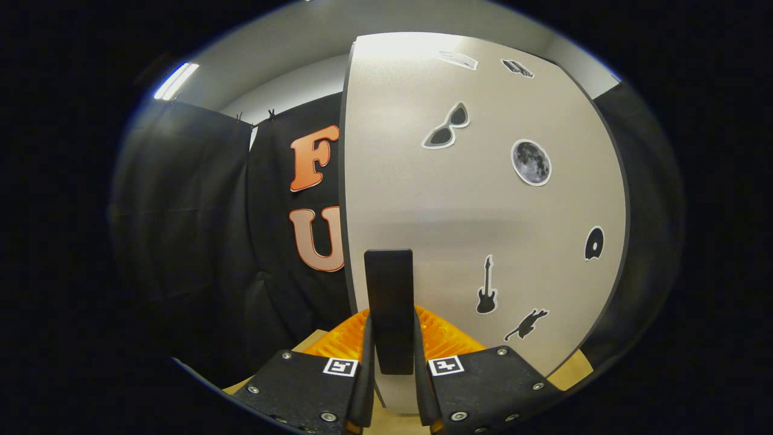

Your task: Open the shoe cabinet door, grab the shoes and put them into the shoe cabinet, then close the shoe cabinet door.

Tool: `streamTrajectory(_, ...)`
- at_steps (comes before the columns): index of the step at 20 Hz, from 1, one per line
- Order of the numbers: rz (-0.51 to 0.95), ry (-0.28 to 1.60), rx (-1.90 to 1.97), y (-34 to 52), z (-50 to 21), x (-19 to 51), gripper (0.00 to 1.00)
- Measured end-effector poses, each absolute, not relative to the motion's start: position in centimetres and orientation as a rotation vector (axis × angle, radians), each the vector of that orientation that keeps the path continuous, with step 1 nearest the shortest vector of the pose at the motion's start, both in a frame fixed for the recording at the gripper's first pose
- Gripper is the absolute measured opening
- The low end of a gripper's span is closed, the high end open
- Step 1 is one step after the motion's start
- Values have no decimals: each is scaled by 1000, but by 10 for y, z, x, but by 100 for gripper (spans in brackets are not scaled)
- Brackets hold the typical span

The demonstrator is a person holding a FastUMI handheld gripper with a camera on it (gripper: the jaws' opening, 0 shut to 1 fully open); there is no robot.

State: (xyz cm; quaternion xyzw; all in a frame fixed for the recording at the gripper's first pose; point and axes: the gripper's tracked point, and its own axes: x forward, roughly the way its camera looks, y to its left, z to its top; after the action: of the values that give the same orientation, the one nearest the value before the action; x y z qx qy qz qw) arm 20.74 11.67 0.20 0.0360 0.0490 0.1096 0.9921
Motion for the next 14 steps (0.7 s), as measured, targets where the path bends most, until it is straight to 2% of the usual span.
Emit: streamTrajectory(14,131,99,57,92,6,167,28)
